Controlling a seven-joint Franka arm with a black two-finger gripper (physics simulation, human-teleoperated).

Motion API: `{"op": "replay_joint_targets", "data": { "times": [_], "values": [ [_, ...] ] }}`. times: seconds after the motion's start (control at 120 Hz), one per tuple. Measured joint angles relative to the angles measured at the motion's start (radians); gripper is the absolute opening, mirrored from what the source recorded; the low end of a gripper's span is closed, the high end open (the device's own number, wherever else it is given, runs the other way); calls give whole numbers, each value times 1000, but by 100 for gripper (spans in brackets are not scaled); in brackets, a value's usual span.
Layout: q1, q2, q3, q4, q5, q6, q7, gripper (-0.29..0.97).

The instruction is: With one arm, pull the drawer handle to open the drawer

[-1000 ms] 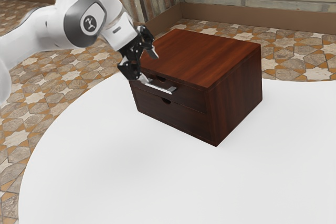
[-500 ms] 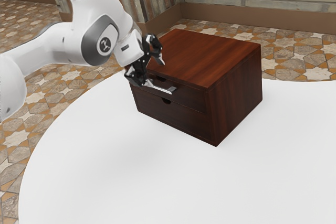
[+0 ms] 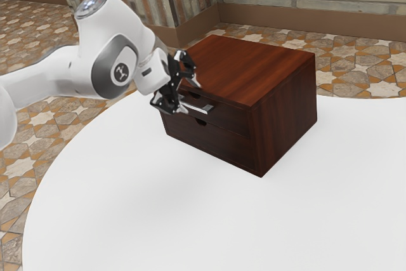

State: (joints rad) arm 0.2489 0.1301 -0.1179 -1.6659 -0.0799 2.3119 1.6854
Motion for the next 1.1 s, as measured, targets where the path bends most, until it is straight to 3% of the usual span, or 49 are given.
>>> {"op": "replay_joint_targets", "data": {
  "times": [0.308,0.592,1.1],
  "values": [
    [-2,-58,4,-77,-12,29,-5,38],
    [8,-29,57,-87,-12,57,-13,33],
    [-3,-11,51,-86,-11,87,-15,27]
  ]
}}
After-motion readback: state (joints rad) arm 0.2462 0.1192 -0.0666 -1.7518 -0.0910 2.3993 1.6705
